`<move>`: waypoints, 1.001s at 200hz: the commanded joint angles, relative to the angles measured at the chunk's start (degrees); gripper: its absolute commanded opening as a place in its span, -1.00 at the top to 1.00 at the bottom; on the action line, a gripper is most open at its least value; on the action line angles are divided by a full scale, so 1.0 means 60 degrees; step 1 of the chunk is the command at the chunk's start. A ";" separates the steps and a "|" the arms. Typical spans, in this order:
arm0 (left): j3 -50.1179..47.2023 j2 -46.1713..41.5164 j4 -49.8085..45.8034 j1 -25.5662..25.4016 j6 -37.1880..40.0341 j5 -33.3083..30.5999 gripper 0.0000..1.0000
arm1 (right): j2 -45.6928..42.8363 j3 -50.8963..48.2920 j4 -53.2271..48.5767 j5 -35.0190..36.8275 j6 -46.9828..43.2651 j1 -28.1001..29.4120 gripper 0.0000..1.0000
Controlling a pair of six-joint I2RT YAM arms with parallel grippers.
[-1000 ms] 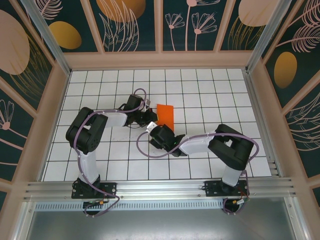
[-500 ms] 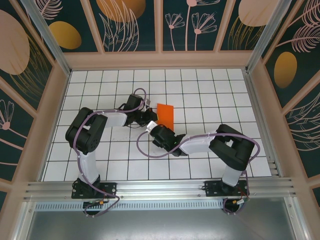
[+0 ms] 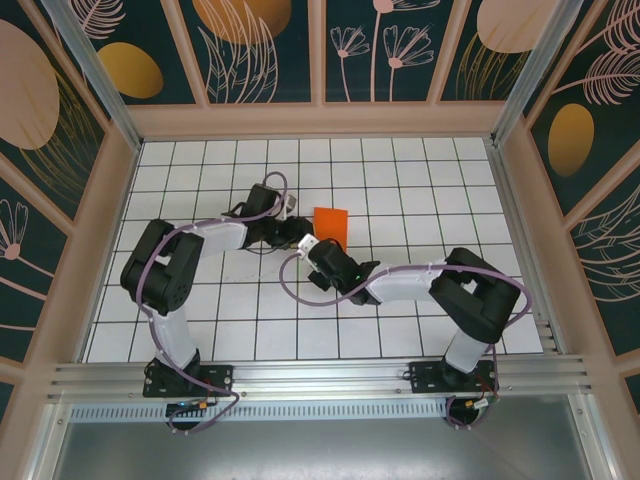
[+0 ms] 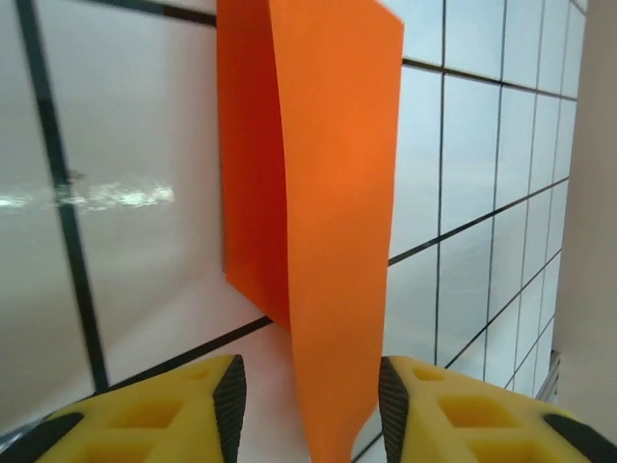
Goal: Fold a paper plane with a square sheet of paper (fold left side to right side)
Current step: Third fold the triangle at the center of the table.
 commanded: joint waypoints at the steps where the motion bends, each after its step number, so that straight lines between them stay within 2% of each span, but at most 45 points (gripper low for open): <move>1: 0.0162 -0.0681 -0.0997 0.0324 0.0791 -0.0091 -0.01 | -0.0327 0.0020 -0.0228 -0.0666 0.0243 -0.0131 1.00; 21: 0.0221 -0.0903 -0.1384 0.0517 0.1068 -0.0209 -0.07 | -0.0280 0.0066 -0.0258 -0.0867 0.0275 -0.0194 1.00; 30: 0.0364 -0.0847 -0.1396 0.0526 0.1118 -0.0053 0.02 | -0.0258 0.0076 -0.0248 -0.0935 0.0290 -0.0193 1.00; 48: 0.0694 -0.0454 -0.0669 0.0504 0.0810 0.1204 0.24 | -0.0221 0.0084 -0.0215 -0.0952 0.0343 -0.0205 1.00; 55: 0.0889 -0.0286 -0.0457 0.0482 0.0711 0.1394 0.30 | -0.0206 0.0077 -0.0204 -0.0960 0.0352 -0.0226 1.00; 131: 0.4053 0.2660 -0.1511 -0.0179 0.1146 0.1262 0.36 | -0.0064 0.0137 -0.0196 -0.1018 0.0517 -0.0313 1.00; 174: 0.4977 0.3854 -0.2154 -0.0349 0.1498 0.1066 0.41 | 0.0046 0.0234 -0.0301 -0.1257 0.0644 -0.0415 1.00; 200: 0.5224 0.4235 -0.2610 -0.0423 0.1815 0.0826 0.42 | 0.0086 0.0438 -0.0523 -0.1854 0.0761 -0.0612 1.00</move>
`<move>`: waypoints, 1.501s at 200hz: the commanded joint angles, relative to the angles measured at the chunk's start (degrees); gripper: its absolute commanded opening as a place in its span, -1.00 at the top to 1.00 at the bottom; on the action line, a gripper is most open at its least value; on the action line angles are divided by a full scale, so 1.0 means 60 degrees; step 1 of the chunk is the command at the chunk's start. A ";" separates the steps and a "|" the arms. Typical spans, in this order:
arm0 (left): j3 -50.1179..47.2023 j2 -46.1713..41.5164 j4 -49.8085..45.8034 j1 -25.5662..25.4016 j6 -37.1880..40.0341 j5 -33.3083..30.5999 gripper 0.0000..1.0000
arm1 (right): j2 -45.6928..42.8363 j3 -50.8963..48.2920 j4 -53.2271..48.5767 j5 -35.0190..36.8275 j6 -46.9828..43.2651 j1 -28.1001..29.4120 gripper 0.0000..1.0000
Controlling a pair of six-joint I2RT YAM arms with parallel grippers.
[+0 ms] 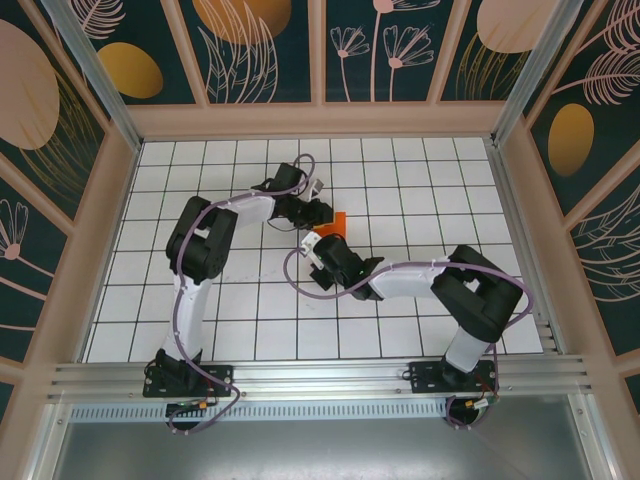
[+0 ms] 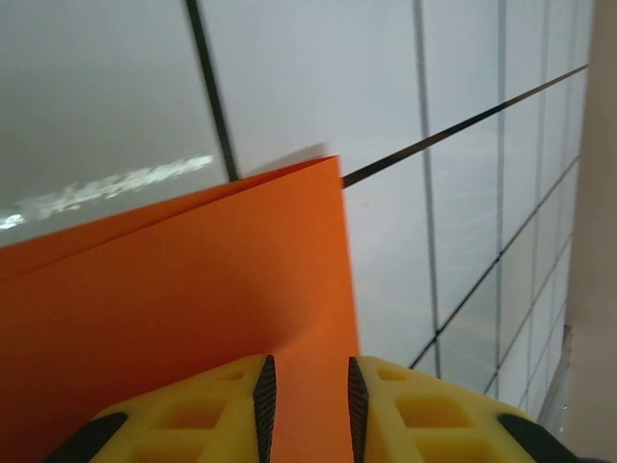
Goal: Fold a paper plane with a square sheet of paper (fold left side to right side)
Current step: Third fold the triangle at the center of the table.
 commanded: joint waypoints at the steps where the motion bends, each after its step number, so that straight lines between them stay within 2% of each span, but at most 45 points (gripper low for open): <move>1: 0.0421 0.0331 -0.0755 -0.0060 0.0551 -0.0170 0.43 | 0.0100 0.0423 -0.0349 -0.0699 0.0293 -0.0213 1.00; 34: 0.0357 0.0590 -0.0999 -0.0077 0.0751 -0.0423 0.44 | 0.0061 0.0783 -0.0849 -0.1575 0.0525 -0.0693 1.00; 70: 0.0324 0.0682 -0.1072 -0.0114 0.0866 -0.0472 0.46 | 0.0156 0.1213 -0.1526 -0.3348 0.0906 -0.1554 1.00; 134: 0.0270 0.0675 -0.1164 -0.0136 0.0959 -0.0567 0.47 | 0.0489 0.1288 -0.1709 -0.4442 0.1717 -0.2660 1.00; 223: 0.0196 0.0640 -0.1155 -0.0160 0.0930 -0.0582 0.48 | 0.1120 0.1561 -0.1932 -0.3705 0.2562 -0.3197 1.00; 300: 0.0123 0.0649 -0.1039 -0.0209 0.0870 -0.0560 0.49 | 0.1486 0.1918 -0.2129 -0.3699 0.2696 -0.3301 1.00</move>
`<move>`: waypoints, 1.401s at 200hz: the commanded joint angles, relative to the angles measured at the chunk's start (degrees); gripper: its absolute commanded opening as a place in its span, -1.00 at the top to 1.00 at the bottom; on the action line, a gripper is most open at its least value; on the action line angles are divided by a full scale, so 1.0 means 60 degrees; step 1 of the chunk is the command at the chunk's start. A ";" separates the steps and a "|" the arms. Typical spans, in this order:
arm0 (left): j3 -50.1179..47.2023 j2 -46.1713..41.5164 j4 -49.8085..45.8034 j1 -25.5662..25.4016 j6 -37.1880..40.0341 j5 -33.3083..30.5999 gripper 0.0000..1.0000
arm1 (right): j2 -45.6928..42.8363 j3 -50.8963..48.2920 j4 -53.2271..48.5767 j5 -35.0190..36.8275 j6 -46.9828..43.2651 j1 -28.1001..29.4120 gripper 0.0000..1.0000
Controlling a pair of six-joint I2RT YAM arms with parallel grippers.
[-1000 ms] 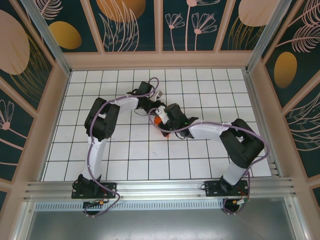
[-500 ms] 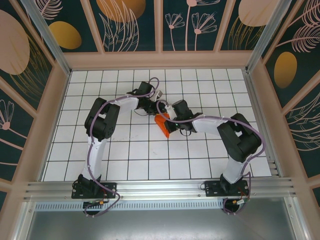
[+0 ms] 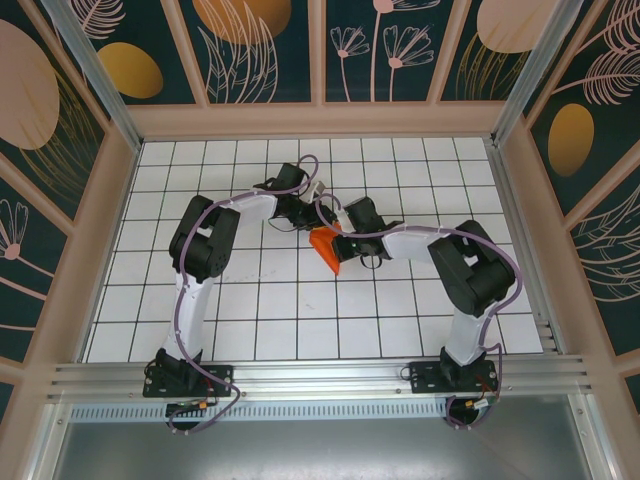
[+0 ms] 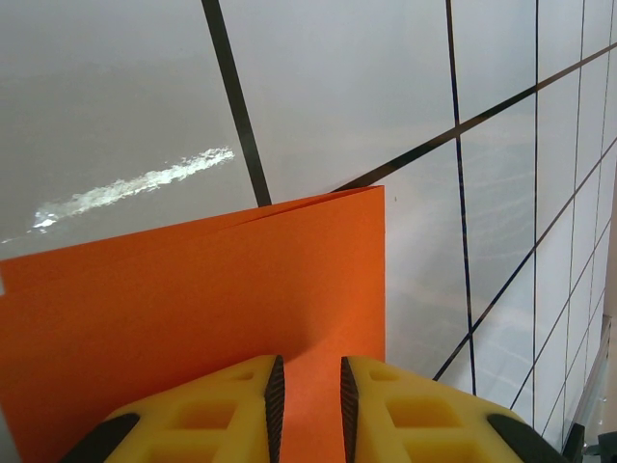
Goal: Fold a paper plane with a square sheet of paper (fold left side to right side)
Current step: Third fold the triangle at the center of the table.
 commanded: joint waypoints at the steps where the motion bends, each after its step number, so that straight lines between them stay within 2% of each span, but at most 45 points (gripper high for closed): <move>1: -0.0197 0.0481 -0.0529 -0.0151 0.0177 -0.0319 0.49 | 0.0168 0.0339 -0.0221 0.0066 0.0168 -0.0096 1.00; 230: -0.0285 0.0455 -0.0463 -0.0165 0.0133 -0.0337 0.48 | -0.0137 -0.0177 -0.0158 0.0347 0.0330 -0.0106 1.00; 260: -0.0250 0.0414 -0.0453 -0.0165 0.0148 -0.0316 0.45 | 0.0118 -0.0025 -0.0274 0.0285 0.0282 -0.0116 1.00; 280: -0.0186 0.0276 -0.0478 -0.0157 0.0220 -0.0301 0.35 | 0.0240 0.0023 -0.0430 0.0293 0.0216 -0.0103 1.00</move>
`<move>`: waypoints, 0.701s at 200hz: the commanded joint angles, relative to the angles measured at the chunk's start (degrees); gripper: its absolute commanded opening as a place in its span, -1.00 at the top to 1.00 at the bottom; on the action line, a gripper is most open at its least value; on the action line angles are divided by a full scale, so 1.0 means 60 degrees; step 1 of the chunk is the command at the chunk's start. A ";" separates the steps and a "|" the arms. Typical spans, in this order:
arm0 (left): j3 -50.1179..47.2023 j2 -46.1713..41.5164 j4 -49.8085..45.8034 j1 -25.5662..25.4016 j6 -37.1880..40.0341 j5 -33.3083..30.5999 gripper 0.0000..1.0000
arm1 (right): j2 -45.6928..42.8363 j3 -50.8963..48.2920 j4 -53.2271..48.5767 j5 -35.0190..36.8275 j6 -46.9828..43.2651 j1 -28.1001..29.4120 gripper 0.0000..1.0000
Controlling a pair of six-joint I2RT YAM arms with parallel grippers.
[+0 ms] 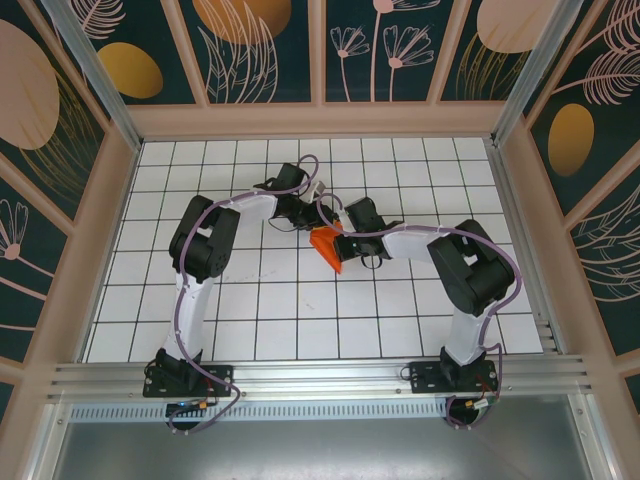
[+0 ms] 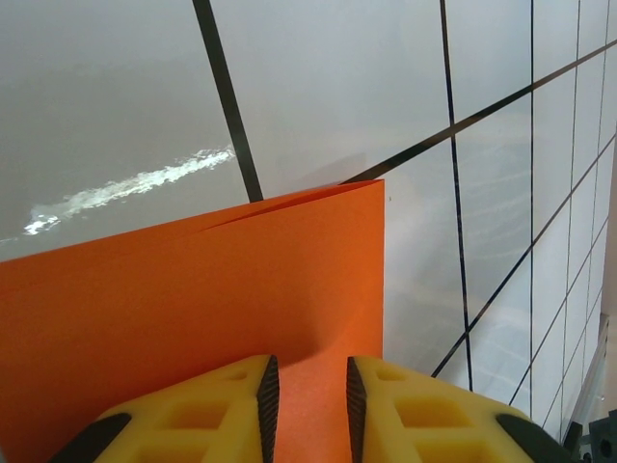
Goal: Fold a paper plane with a square sheet of paper (fold left side to right side)
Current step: Third fold the triangle at the center of the table.
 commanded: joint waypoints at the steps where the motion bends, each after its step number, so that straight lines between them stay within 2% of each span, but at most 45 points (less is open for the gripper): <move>1: -0.0174 0.0273 -0.0493 -0.0143 0.0232 -0.0314 0.35 | 0.0204 0.0048 -0.0423 0.0050 0.0070 -0.0067 1.00; 33: 0.0100 -0.0137 -0.0576 0.0151 0.0265 -0.0119 0.27 | 0.0343 -0.0026 -0.0955 0.0284 -0.0324 -0.0078 1.00; 88: 0.0917 -0.0619 -0.1481 0.0945 0.0686 -0.0304 0.15 | 0.0480 -0.0140 -0.0822 0.0055 -0.0322 -0.0052 1.00; 108: 0.0414 -0.1117 -0.1404 0.1018 0.0675 -0.0403 0.26 | 0.0492 -0.0147 -0.0776 0.0025 -0.0287 -0.0053 1.00; 140: -0.1614 -0.2245 -0.0046 0.0860 0.0044 0.0336 0.37 | 0.0467 -0.0171 -0.0716 -0.0018 -0.0285 -0.0060 1.00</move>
